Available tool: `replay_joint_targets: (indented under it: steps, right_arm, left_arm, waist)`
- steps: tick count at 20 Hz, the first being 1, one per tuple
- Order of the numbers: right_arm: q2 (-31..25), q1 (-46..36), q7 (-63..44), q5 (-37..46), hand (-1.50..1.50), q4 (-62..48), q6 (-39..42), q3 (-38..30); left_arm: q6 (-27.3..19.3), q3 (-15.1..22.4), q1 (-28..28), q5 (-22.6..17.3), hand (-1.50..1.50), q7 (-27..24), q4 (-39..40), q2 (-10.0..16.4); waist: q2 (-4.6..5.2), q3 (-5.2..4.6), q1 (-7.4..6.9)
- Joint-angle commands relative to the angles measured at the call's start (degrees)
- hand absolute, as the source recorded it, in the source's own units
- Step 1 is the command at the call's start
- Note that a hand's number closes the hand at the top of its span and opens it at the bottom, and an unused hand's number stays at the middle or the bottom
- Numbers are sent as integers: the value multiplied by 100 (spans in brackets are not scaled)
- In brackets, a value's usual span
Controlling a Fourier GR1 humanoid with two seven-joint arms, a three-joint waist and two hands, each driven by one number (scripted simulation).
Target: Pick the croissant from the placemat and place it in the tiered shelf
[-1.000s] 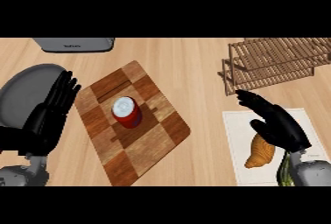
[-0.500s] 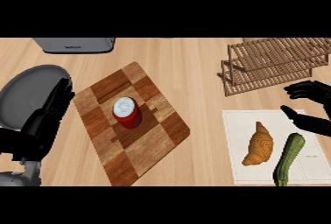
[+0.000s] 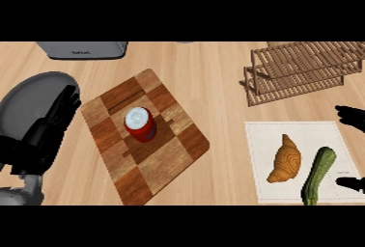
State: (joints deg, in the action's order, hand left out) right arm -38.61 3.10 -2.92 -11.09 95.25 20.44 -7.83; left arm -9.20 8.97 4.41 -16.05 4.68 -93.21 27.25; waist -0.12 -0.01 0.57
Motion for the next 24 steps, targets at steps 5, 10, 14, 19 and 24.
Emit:
replay_joint_targets:
  steps: [5, 10, 14, 19, 24]
  right_arm:
    - [-806, -26, -892, 700, -150, 981, 347, 17]
    - [-681, -272, -2065, 697, -150, 1544, 582, 440]
    - [-340, -315, -2774, 921, -150, 2070, 603, 824]
    - [-313, -744, -2411, 1972, -150, 1053, 892, 1304]
    - [355, -821, -2665, 3038, -150, 1052, 615, 1972]
  left_arm:
    - [-82, 35, 177, 232, 0, 253, -1, -188]
    - [246, -226, -77, 189, 0, -113, 83, -177]
    - [100, -164, -149, 372, 0, 282, -334, -311]
    - [285, -297, -236, 325, 0, 348, -424, -326]
    - [343, -296, -180, 561, 0, 289, -242, -563]
  waist:
    - [6, -3, -34]
    - [12, -5, -87]
    - [1, -3, -67]
    - [15, 2, -122]
    - [12, 2, -85]
